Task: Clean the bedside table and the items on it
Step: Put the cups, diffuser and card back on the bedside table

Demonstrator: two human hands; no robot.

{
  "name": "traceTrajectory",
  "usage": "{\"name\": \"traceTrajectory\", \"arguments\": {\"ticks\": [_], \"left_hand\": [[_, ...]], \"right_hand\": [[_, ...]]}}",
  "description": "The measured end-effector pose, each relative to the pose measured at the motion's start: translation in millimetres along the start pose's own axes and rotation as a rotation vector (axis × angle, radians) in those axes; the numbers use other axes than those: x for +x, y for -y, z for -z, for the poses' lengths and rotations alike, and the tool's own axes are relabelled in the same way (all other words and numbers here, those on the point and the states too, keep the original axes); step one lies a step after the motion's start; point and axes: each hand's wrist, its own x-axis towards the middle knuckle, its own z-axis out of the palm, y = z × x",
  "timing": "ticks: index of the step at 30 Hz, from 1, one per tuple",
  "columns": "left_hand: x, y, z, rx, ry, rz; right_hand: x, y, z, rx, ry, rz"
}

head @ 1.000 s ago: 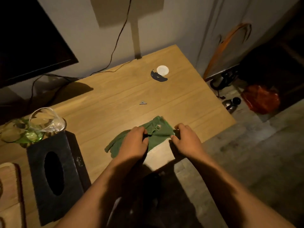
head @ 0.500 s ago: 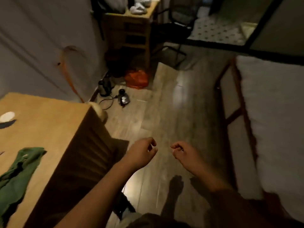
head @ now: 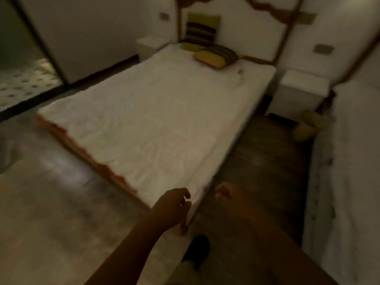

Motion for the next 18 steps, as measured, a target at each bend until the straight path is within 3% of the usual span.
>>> {"name": "traceTrajectory", "arguments": {"ticks": [3, 10, 18], "left_hand": [[100.6, -51.9, -16.9, 0.046, 0.083, -0.107], [341.1, -183.6, -39.2, 0.118, 0.265, -0.272], [560.3, -353.7, -56.3, 0.194, 0.335, -0.382]], "right_hand": [[47.1, -59.9, 59.8, 0.040, -0.098, -0.186], [162.8, -154.1, 225.6, 0.074, -0.182, -0.361], [280.4, -269.3, 390.6, 0.165, -0.317, -0.430]]}}
